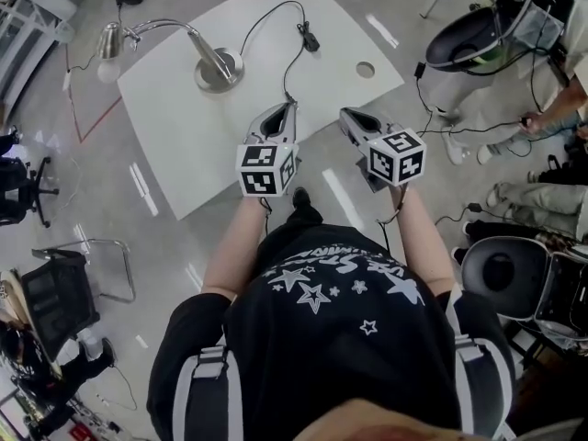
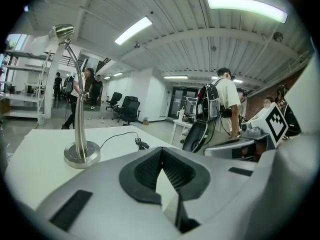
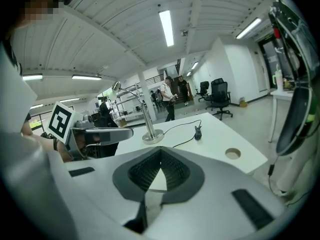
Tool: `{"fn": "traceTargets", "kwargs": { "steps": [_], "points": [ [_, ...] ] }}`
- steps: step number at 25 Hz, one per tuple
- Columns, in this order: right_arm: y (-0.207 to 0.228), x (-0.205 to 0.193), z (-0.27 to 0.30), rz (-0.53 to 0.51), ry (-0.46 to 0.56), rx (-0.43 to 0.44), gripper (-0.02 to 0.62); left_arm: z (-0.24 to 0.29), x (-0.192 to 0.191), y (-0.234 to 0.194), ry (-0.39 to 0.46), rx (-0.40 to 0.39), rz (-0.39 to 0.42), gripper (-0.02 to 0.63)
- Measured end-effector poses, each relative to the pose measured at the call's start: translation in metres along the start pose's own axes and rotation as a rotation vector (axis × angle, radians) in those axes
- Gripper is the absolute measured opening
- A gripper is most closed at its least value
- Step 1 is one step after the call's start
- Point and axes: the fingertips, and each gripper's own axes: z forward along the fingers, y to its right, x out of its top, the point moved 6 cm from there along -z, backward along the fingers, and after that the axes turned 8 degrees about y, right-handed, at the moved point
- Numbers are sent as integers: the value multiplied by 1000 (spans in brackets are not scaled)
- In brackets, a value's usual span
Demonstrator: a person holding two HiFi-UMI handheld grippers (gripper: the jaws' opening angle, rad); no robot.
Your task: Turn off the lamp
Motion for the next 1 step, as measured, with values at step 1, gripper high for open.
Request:
{"fn": "traceTargets", "kwargs": {
  "steps": [1],
  "points": [
    [-1,1,-2,-6,1,1,6,0,2,2,3,-2,-1,11]
  ]
}}
